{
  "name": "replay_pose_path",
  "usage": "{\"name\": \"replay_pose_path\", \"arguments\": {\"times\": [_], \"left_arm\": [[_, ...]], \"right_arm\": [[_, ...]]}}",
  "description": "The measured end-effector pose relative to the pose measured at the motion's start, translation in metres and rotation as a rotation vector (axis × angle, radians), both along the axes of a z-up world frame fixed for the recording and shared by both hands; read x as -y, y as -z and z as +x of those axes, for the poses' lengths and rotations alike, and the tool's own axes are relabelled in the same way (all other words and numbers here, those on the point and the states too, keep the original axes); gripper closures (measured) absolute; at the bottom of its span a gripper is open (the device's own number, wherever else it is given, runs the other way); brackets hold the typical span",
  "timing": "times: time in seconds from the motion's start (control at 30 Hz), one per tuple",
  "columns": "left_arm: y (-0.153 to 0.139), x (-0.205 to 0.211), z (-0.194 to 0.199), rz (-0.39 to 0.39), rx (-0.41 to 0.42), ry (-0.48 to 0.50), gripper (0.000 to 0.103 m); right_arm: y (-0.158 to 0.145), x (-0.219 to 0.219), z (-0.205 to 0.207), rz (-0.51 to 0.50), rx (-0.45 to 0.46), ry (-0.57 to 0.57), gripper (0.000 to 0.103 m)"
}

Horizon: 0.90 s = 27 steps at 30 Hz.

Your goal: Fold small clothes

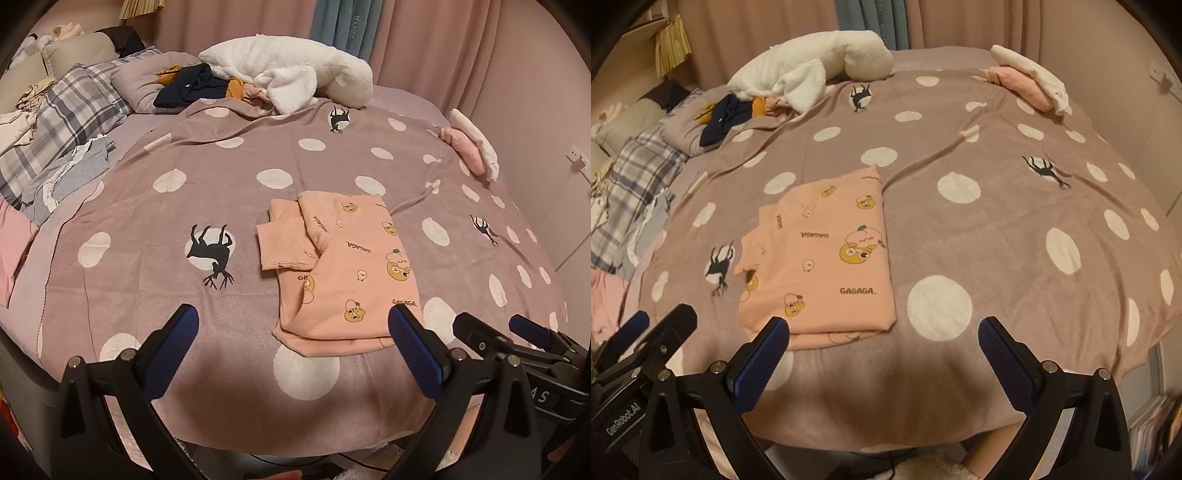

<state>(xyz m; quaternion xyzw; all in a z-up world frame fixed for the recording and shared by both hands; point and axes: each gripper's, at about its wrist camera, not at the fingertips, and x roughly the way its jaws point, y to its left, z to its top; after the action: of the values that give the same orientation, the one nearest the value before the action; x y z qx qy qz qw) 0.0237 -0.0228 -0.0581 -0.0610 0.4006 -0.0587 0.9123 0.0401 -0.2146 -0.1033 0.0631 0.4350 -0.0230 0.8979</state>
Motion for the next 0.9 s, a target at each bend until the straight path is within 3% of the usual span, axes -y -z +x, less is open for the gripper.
{"name": "replay_pose_path", "arguments": {"times": [0.9], "left_arm": [[-0.0030, -0.0014, 0.0016, 0.011, 0.007, -0.016, 0.000]], "right_arm": [[-0.0030, 0.0081, -0.0010, 0.003, 0.022, 0.015, 0.002]]}}
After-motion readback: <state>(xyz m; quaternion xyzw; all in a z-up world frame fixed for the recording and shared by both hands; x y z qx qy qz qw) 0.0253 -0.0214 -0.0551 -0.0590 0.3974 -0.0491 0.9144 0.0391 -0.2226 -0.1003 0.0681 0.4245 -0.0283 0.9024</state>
